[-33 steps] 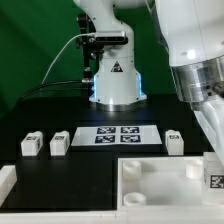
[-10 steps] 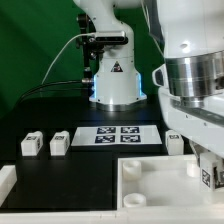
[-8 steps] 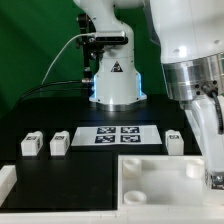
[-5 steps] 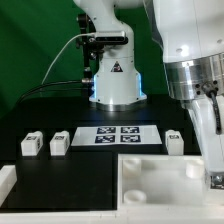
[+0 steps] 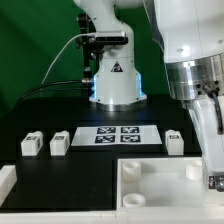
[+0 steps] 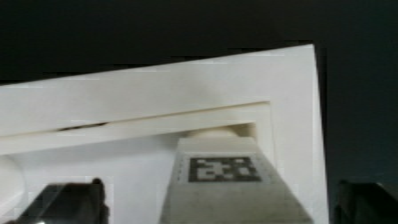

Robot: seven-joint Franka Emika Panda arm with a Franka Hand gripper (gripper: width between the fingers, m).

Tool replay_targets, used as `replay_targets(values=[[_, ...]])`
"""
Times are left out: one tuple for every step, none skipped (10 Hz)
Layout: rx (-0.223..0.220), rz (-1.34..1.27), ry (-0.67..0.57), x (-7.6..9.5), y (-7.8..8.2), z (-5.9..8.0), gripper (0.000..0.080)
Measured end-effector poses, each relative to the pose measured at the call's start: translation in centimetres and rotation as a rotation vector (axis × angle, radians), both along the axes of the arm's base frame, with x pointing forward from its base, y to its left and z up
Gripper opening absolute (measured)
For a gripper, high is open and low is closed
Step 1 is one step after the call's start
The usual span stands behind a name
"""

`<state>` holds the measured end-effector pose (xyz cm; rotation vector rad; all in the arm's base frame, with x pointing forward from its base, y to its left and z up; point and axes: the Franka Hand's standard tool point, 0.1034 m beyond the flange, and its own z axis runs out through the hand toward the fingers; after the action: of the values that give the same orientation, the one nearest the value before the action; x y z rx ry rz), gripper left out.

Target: Assemble one leg

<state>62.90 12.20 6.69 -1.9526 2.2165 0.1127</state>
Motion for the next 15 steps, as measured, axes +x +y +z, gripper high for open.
replay_targets(values=[[0.003,0.010,-0.018,0.1,0.4,0.7,0.0648],[0.010,0.010,-0.033,0.1,0.8,1.6,0.0648],[0.015,0.013,-0.045,0.2,1.1,2.6,0.0649],[0.015,0.021,-0.050,0.3,1.2,2.8,0.0649],[0.014,0.023,-0.044,0.1,1.1,2.4,0.0649],[0.014,0.024,-0.044,0.1,1.2,2.4,0.0649],[0.014,0.024,-0.044,0.1,1.2,2.4,0.0649],[0.014,0.024,-0.044,0.1,1.2,2.4,0.0649],[0.013,0.027,-0.044,0.1,1.2,2.4,0.0649],[0.007,0.075,-0.049,0.1,1.1,2.2,0.0649],[-0.010,0.251,-0.062,-0.2,0.5,1.5,0.0649],[-0.008,0.323,-0.047,-0.5,0.4,1.2,0.0649],[0.003,0.411,-0.020,-0.8,0.6,1.2,0.0649],[0.005,0.421,-0.019,-0.8,0.7,1.3,0.0649],[0.004,0.420,-0.020,-0.8,0.7,1.2,0.0649]])
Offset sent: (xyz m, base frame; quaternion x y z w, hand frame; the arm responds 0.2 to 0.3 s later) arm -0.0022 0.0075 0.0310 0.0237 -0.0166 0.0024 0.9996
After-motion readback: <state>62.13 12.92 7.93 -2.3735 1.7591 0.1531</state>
